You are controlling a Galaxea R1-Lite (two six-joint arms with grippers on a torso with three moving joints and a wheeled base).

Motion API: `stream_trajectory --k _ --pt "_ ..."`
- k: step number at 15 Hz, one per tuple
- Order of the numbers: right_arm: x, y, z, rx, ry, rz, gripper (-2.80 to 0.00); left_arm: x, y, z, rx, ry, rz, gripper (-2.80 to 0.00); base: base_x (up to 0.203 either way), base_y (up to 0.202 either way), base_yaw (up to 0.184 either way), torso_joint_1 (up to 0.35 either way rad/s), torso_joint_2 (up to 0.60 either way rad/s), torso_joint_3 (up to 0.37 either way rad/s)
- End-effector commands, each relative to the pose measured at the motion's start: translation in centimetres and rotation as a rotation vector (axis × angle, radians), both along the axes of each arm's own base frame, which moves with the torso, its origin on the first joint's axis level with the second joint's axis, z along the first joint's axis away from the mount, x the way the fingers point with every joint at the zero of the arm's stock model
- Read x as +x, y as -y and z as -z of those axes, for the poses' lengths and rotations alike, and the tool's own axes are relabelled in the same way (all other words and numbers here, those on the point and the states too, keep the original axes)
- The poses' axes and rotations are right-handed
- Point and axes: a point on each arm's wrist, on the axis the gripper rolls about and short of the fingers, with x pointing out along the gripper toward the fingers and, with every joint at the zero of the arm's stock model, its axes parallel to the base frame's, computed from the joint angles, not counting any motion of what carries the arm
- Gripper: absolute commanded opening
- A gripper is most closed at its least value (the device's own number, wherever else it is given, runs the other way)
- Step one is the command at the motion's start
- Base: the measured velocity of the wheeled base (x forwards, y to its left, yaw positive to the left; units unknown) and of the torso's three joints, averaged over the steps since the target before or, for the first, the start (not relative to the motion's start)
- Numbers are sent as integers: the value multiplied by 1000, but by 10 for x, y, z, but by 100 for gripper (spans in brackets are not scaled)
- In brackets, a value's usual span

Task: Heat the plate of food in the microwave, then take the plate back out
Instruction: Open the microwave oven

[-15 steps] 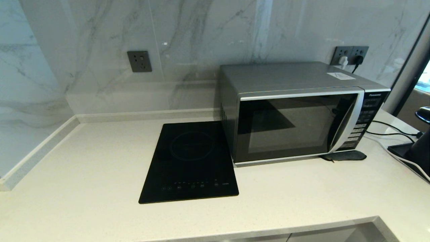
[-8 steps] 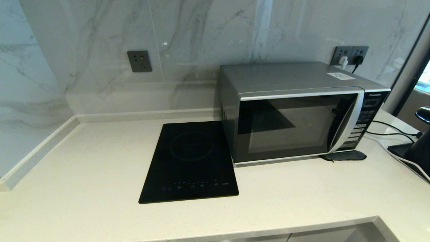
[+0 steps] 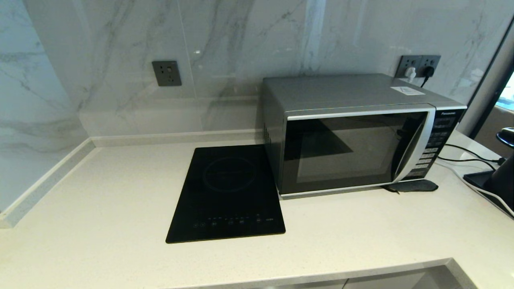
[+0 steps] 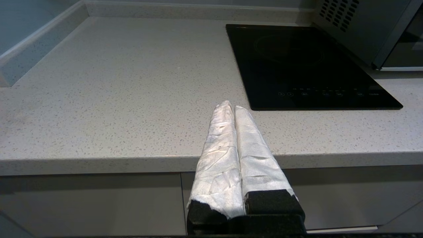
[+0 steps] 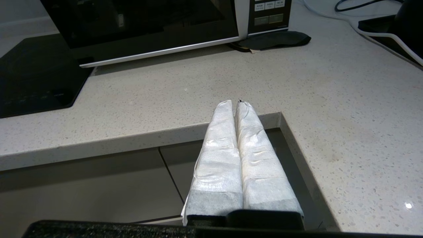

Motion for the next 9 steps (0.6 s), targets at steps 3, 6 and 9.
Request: stream_trajectory --k 3,6,9 --pt "0 0 0 2 -2 1 -280 0 0 0 -1 -1 -1 -280 0 0 0 0 0 0" --pt "0 0 0 1 -3 1 -280 0 0 0 -1 -1 -1 -280 0 0 0 0 0 0" --pt "0 0 0 2 -2 1 -280 0 0 0 -1 -1 -1 -280 0 0 0 0 0 0"
